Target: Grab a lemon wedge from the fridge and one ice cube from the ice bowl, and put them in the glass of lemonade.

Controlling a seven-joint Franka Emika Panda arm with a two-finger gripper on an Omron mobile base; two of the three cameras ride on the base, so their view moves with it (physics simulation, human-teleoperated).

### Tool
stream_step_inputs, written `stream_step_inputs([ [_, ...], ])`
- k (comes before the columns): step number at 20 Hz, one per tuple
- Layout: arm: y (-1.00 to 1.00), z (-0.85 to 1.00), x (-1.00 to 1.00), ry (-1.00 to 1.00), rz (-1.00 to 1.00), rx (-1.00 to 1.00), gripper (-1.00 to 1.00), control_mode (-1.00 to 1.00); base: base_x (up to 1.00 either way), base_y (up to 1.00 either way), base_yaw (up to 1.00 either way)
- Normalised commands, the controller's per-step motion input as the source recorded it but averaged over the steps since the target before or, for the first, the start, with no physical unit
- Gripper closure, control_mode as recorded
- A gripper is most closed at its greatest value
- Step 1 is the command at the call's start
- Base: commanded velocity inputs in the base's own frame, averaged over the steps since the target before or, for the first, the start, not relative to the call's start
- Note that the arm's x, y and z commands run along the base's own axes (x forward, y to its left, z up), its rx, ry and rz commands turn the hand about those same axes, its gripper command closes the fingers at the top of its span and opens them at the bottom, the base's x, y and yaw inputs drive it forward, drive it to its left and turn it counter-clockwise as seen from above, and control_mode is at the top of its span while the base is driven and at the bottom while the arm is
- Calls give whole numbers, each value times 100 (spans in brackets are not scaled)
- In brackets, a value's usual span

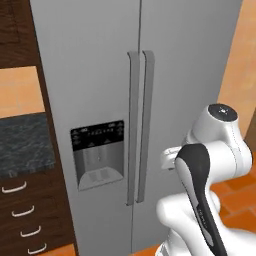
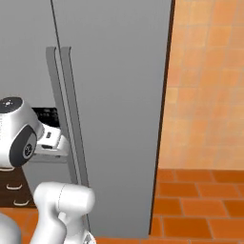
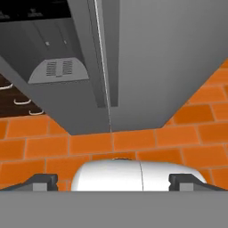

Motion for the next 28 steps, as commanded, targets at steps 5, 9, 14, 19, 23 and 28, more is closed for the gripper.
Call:
stream_step_inputs([
  [5,0,0,0,0,0,0,-100,100,-26,-2,18],
  [9,0,0,0,0,0,0,-100,100,-45,-1,9],
  [14,0,0,0,0,0,0,-100,100,-63,0,0],
  [19,0,0,0,0,0,0,-100,100,-46,-1,1],
  [23,0,0,0,0,0,0,-100,100,1,-21,9],
  [28,0,0,0,0,0,0,-100,100,-32,-33,4],
])
